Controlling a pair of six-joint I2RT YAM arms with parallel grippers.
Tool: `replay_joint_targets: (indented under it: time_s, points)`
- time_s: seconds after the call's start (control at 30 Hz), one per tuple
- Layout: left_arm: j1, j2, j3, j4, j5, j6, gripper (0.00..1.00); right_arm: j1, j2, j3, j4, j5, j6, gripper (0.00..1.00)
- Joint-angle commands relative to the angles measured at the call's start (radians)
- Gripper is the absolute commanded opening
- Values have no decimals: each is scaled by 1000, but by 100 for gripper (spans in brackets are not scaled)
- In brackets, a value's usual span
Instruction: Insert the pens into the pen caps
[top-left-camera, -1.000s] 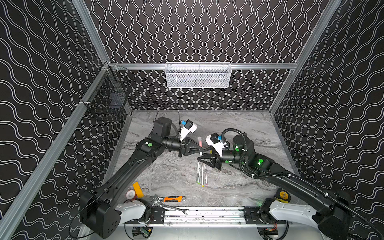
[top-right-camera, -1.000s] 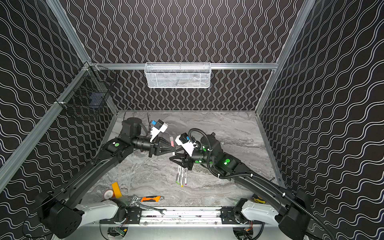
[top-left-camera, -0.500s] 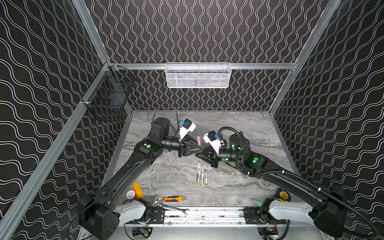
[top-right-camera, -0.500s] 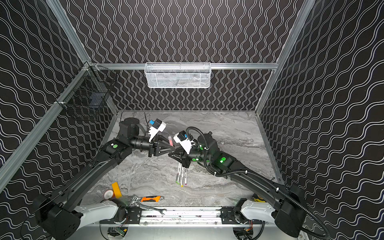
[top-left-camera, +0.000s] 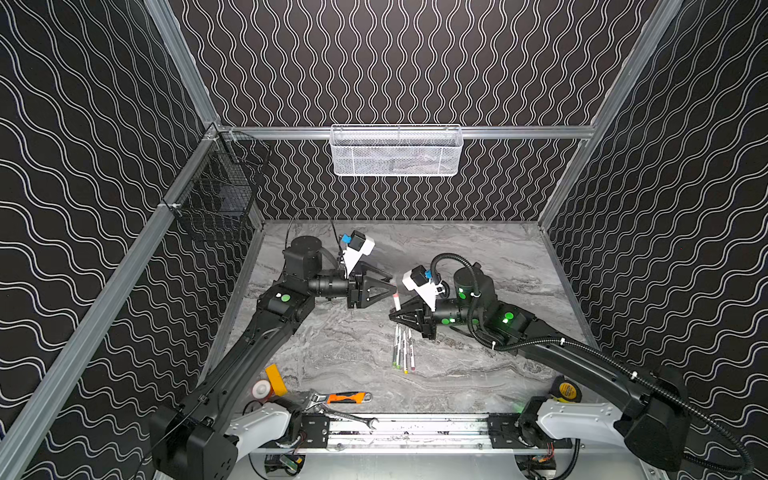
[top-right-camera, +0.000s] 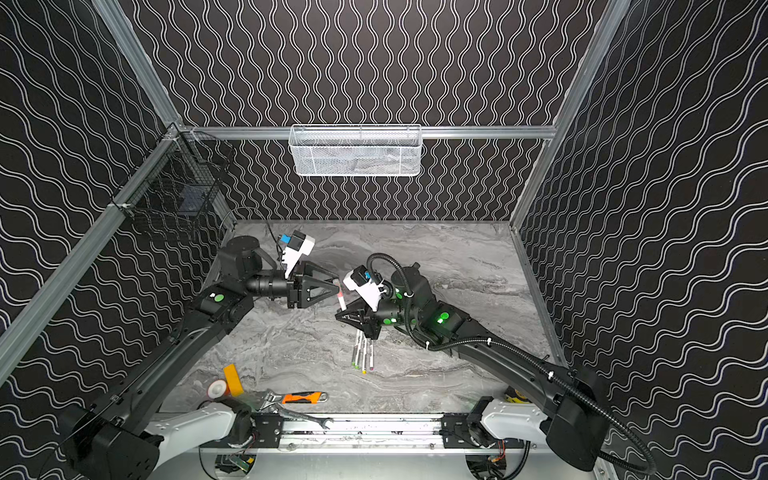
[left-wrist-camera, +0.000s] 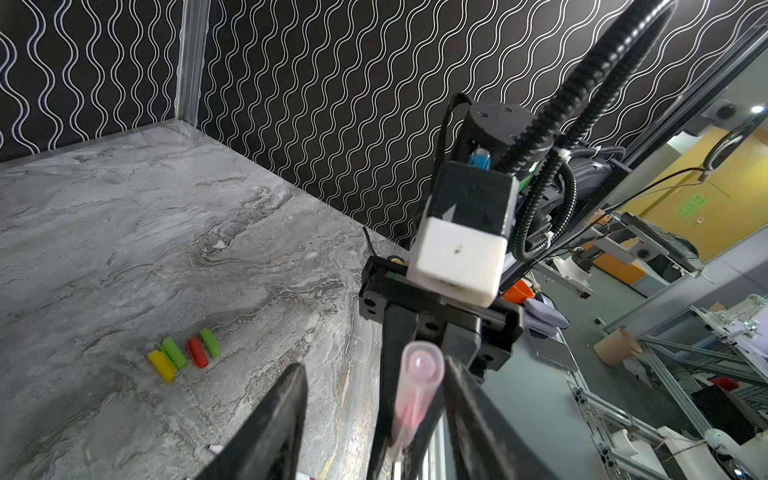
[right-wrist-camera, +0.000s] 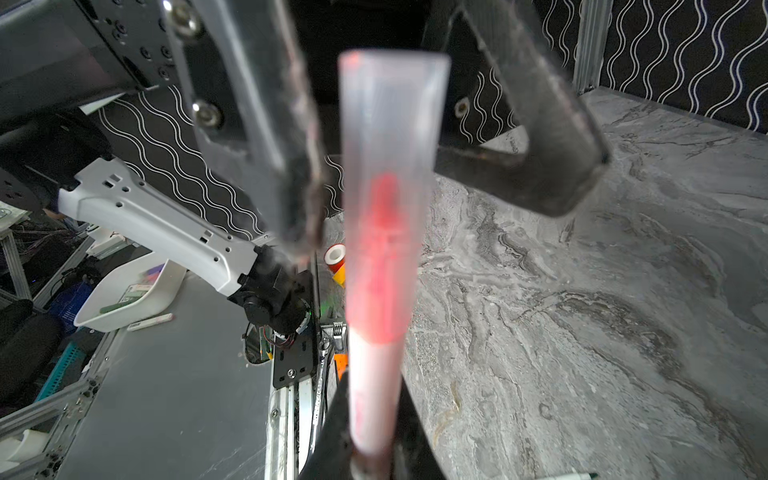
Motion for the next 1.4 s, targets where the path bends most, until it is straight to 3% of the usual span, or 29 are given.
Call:
replay_joint_targets:
  time_s: [0.0, 0.17, 0.47, 0.9, 1.1, 1.37]
  points:
    - [1, 11, -2, 63, 29, -24, 49, 1, 4, 17, -8, -16, -17, 5]
    - [2, 11, -10, 87, 55, -35, 46, 2, 11, 36, -25, -14, -28, 1]
    - [-1, 29, 3, 53, 55, -12, 0, 1, 9, 36, -33, -23, -36, 0]
    - [-37, 28, 6, -17, 88, 94, 0, 1, -140, -50, 219, 41, -37, 0]
    - [-75, 47, 32, -106, 88, 158, 0, 2, -90, 86, 150, 59, -124, 0]
    - [-79, 35, 31, -115, 80, 166, 0, 0, -75, 130, 138, 22, -134, 0]
